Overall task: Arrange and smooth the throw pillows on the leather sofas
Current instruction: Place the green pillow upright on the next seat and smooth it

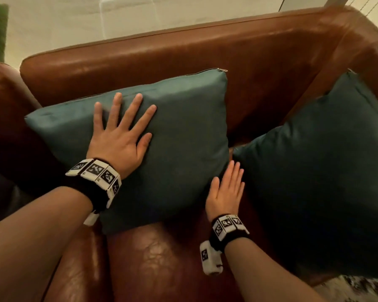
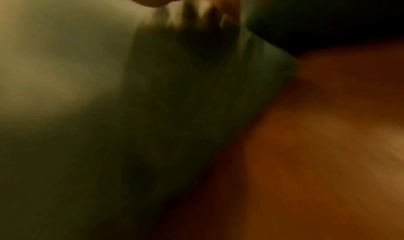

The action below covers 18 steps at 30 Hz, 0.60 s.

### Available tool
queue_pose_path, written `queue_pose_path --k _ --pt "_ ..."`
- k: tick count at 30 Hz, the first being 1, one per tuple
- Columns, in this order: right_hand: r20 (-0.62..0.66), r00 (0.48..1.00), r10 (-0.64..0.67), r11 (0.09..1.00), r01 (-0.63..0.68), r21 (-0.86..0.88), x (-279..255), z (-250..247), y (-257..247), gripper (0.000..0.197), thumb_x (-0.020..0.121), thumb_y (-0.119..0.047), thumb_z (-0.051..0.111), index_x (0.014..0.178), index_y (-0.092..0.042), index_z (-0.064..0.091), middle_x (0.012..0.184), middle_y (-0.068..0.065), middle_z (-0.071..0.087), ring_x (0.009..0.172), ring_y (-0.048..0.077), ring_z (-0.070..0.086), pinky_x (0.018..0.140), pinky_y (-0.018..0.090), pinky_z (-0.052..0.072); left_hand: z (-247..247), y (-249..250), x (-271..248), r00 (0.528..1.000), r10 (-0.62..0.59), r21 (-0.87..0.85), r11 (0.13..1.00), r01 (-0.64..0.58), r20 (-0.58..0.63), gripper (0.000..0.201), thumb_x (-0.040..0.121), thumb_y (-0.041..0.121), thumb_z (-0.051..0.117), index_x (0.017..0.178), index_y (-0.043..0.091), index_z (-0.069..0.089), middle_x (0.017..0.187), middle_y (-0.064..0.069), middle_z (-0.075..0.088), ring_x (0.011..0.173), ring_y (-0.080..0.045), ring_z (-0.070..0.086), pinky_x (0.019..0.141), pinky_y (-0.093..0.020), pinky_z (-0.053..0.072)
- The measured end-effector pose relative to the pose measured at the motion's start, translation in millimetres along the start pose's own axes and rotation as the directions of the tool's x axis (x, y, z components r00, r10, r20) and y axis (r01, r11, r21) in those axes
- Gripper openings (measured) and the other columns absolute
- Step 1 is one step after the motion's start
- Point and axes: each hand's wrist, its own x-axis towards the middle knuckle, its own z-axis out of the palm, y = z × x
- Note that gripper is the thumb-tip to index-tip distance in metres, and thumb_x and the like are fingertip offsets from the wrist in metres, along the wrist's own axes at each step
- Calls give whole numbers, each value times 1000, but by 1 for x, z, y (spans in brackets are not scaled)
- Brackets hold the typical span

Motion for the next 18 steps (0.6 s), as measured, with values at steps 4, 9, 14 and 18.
queue_pose_path --k 4,9,14,18 --pt "-35 807 -589 806 590 42 62 -57 -92 59 100 -26 30 156 -14 14 163 -3 4 152 18 1 124 40 2 6 51 -22 990 -103 -168 982 86 -93 64 98 49 26 157 31 5 166 0 -1 152 -31 -7 121 -56 0" --pt "261 555 -790 524 832 -183 135 -61 -158 57 99 -30 26 155 -21 22 162 3 25 151 19 15 123 40 6 33 67 -36 932 -348 -258 914 314 -100 65 97 51 32 154 37 4 165 6 1 152 -28 -6 121 -52 -4" --pt "228 628 -744 531 763 -369 150 -63 -134 58 100 -40 19 156 -23 20 163 3 20 151 23 12 123 45 6 66 3 -72 777 -613 -340 768 542 -146 65 97 42 34 156 30 11 165 2 7 152 -27 -2 122 -52 7" --pt "173 663 -729 578 730 -365 151 -68 -140 59 100 -40 19 156 -21 17 164 4 15 152 23 6 123 47 3 62 -10 -74 661 -743 -427 635 643 -110 67 97 41 31 157 23 7 166 -6 0 151 -36 -5 121 -56 6"
